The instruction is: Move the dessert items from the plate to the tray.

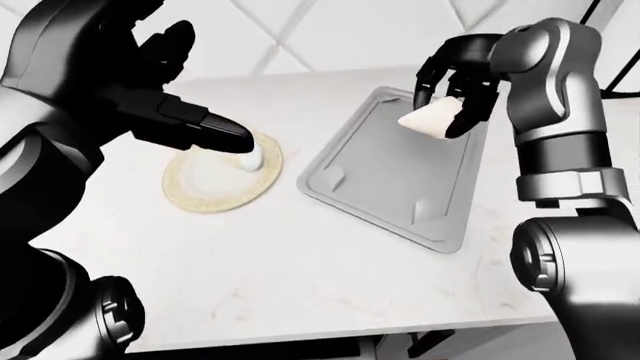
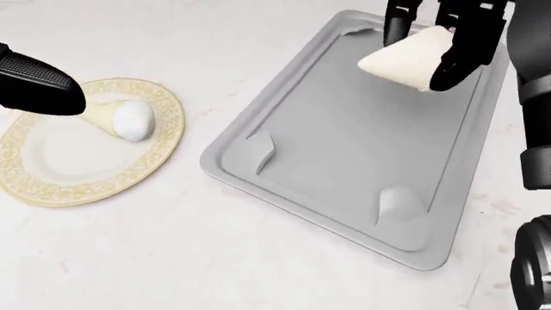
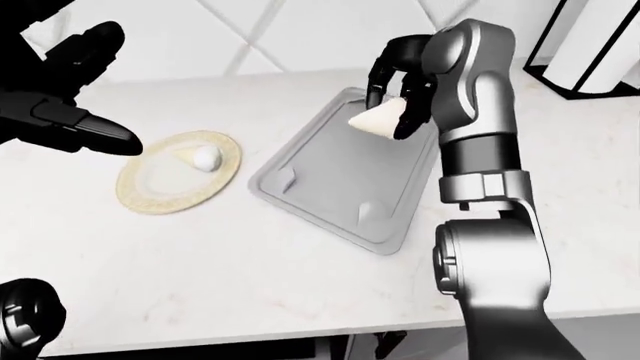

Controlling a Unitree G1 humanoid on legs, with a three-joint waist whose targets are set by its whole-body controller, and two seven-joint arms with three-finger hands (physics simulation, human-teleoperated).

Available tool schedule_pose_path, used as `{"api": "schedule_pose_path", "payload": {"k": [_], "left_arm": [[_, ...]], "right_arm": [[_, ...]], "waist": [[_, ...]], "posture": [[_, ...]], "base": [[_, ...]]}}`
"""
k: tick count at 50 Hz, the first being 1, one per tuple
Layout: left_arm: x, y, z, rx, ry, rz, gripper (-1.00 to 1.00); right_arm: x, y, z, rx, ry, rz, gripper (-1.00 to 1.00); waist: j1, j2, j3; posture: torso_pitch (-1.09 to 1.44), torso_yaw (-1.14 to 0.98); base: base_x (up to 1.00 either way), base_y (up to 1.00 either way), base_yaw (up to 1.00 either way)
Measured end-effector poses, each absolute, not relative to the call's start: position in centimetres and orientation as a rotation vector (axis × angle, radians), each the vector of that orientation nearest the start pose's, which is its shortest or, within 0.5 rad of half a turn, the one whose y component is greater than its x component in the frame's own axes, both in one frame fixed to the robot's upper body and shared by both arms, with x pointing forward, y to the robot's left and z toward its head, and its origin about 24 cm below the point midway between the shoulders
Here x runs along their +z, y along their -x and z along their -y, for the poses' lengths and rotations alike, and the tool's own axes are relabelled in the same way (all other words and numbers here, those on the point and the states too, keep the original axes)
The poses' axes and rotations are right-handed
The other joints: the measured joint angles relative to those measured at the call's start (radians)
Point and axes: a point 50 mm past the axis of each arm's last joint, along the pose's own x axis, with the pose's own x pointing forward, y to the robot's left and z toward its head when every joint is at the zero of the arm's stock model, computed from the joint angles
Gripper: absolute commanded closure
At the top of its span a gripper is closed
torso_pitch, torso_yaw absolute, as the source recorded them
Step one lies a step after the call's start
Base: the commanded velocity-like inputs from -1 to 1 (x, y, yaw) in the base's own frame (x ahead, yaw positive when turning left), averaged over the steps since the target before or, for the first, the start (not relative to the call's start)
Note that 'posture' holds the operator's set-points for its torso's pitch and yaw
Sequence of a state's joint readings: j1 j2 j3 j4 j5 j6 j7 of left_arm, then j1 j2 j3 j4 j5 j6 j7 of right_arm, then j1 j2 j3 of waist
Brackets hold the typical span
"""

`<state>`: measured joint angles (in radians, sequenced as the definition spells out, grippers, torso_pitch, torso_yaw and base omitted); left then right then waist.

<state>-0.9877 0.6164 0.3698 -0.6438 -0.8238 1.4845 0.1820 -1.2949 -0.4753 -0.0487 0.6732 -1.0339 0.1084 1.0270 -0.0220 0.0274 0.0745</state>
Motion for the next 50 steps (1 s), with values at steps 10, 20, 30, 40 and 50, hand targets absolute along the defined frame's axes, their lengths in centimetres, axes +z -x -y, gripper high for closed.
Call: {"api": "schedule_pose_path", "payload": {"k": [10,20,30,40,50], "left_arm": [[33.4,-24.5,-17.9,-0.194,-0.2,0.202,-1.0],[32.2,-25.3,-19.0,-0.207,-0.411,0.19,-1.0],[32.4,-28.0,-20.6,-0.31,-0.693,0.187,-1.0],[31.2,-31.9,-19.3,-0.514,-0.814,0.148,-1.0],[33.3,-36.5,-16.8,-0.525,-0.949,0.148,-1.0]], "right_arm": [[32.3,-37.8,19.2,0.396,1.338,-0.241,-0.95],[39.1,-32.1,21.3,0.306,1.332,-0.052,-1.0],[41.5,-26.2,21.3,0.332,1.251,0.079,-1.0],[41.7,-25.2,20.2,0.368,1.178,0.131,-1.0],[41.0,-25.4,19.4,0.373,1.169,0.156,-1.0]], "waist": [[-0.004,0.001,0.009],[-0.005,0.0,0.011],[0.004,-0.008,0.009],[0.016,-0.034,0.008],[0.022,-0.046,0.001]], "posture": [[0.0,0.0],[0.0,0.0],[0.0,0.0],[0.0,0.0],[0.0,0.0]], "base": [[0.0,0.0,0.0],[0.0,0.0,0.0],[0.0,0.0,0.0],[0.0,0.0,0.0],[0.0,0.0,0.0]]}}
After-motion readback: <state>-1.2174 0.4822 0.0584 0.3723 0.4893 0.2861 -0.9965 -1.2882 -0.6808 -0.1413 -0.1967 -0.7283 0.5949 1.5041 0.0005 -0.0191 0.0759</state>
